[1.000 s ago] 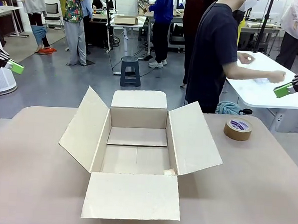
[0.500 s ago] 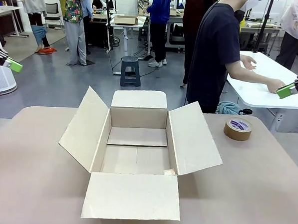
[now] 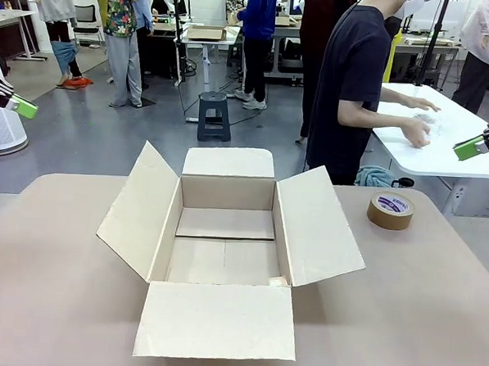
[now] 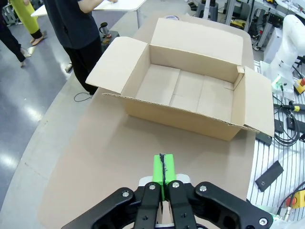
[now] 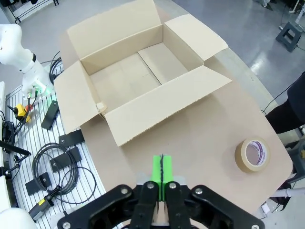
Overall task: Wrap the clocks to prevent damage.
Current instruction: Open the side flaps of the Package Box.
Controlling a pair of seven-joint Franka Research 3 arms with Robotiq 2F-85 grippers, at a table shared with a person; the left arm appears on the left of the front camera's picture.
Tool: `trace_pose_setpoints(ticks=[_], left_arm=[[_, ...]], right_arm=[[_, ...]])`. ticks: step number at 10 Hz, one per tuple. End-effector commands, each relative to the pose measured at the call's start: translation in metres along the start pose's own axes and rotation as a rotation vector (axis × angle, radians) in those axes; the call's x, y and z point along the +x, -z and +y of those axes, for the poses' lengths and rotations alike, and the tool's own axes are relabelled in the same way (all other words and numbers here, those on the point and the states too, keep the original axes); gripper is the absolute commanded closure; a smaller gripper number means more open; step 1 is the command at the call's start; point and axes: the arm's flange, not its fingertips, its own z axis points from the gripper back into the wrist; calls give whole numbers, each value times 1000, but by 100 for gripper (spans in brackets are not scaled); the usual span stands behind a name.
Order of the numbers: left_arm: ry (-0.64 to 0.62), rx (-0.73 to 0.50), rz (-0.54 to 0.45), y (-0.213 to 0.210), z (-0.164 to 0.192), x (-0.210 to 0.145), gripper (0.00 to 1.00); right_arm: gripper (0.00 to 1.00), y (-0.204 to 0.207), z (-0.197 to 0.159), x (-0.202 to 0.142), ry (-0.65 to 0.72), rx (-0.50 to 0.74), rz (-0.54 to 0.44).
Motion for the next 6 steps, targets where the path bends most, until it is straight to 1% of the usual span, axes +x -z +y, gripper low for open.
trace_pose_setpoints(ticks=[1,2,3,4,5,6], left_arm=[[2,0,0,1,0,1,100],[0,0,0,0,0,0,100],[-2,25,88,10,-14,31,100],[-3,34,157,20,-28,63,100],[-5,72,251,33,-49,94,100],[-6,82,348,50,-66,121,100]], right_arm=[[100,2,0,0,1,13,-10],[99,0,0,0,0,0,0],[99,19,14,34,138,-26,54],[99,37,30,68,155,-68,83],[99,54,48,97,183,-61,97],[99,75,64,120,240,-59,132]])
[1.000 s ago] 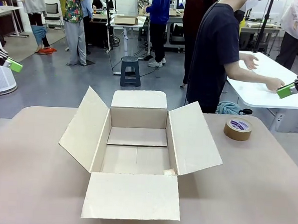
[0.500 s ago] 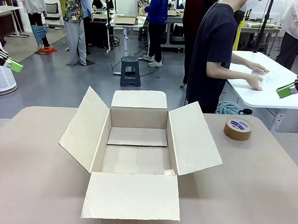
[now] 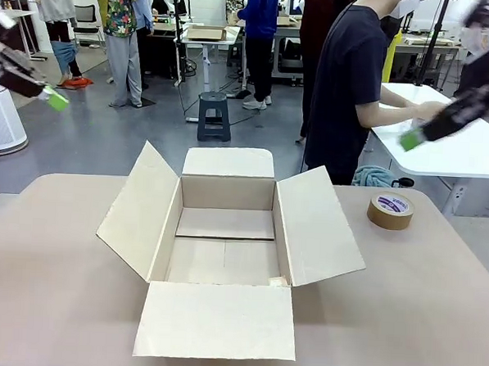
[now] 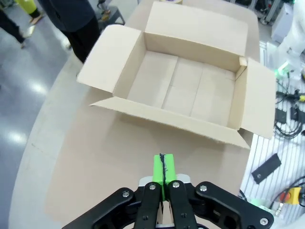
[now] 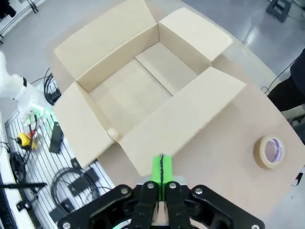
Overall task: Wrap the clocks to prevent damage.
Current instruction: Open the side flaps of the Package Box.
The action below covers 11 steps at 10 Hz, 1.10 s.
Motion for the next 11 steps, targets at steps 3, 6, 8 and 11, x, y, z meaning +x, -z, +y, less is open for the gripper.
trace_pose_setpoints(ticks=[3,6,8,11], left_arm=[[-362,83,386,62,-38,86,100],[-308,133,368,73,-52,83,100],[-308,133,368,73,-52,83,100],[-452,263,324,101,-70,95,100]], right_arm=[[99,81,38,65,347,-133,139],[99,92,48,61,310,-128,134],[99,92,48,61,310,-128,134],[99,109,61,63,493,-274,89]])
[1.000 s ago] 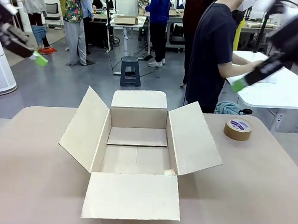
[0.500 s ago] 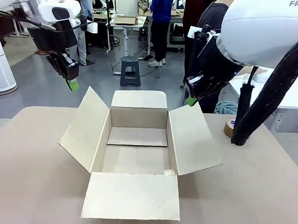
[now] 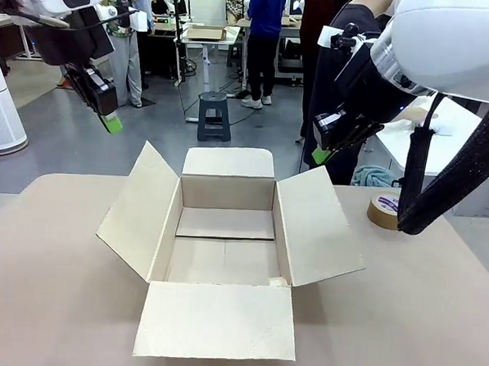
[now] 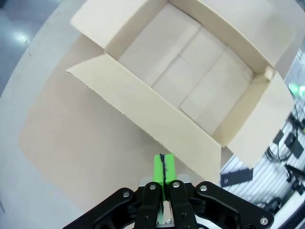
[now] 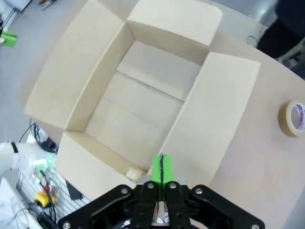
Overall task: Wrap the clocks to prevent damage.
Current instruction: Open the side flaps of the Package Box.
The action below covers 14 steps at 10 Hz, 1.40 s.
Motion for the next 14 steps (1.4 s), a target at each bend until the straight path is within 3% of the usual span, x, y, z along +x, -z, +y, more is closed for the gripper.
trace_pose_setpoints(ticks=[1,2,4,5,8,14], left_arm=[[-242,180,-12,28,-45,7,100],[-369,229,12,42,-62,12,100],[-536,330,67,74,-85,14,100],[-580,370,88,93,-87,14,100],[-707,306,174,140,-70,11,100],[-943,204,185,207,-21,-22,100]], right_arm=[[99,30,28,-13,219,-250,25],[99,43,39,-18,281,-369,35],[99,69,45,-32,248,-481,97],[99,84,40,-37,252,-464,139],[99,120,13,-47,273,-391,191],[99,181,-38,-68,311,-314,179]])
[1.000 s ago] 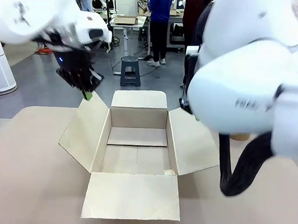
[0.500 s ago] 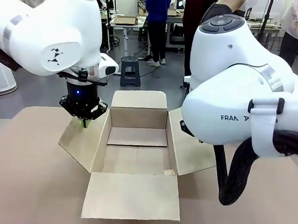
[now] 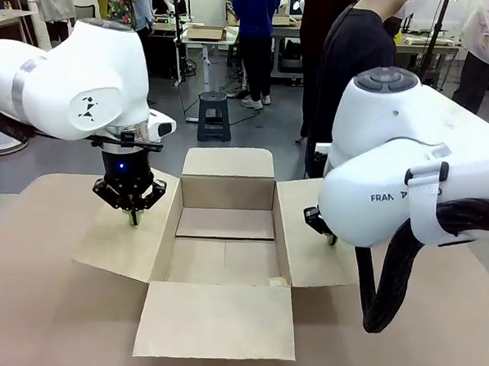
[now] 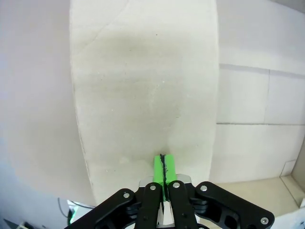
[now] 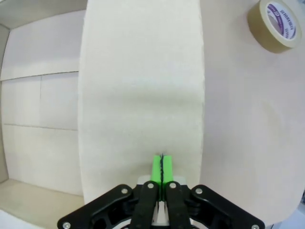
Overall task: Wrap the clocks to prevent damage.
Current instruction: Open the side flaps of the Package Box.
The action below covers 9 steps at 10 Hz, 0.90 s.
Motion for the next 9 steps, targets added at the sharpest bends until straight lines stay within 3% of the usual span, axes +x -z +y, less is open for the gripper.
trace_pose_setpoints(ticks=[1,3,6,9], left_arm=[[-108,-54,-10,27,2,-2,100],[-126,-140,16,49,3,0,100],[-179,-119,38,56,9,3,100],[-127,-106,38,56,8,5,100]], right_arm=[[99,21,-5,-5,-42,36,-31],[99,39,-5,-8,-53,41,-14],[99,34,-4,-8,-70,70,-31],[99,34,7,5,-37,54,1]])
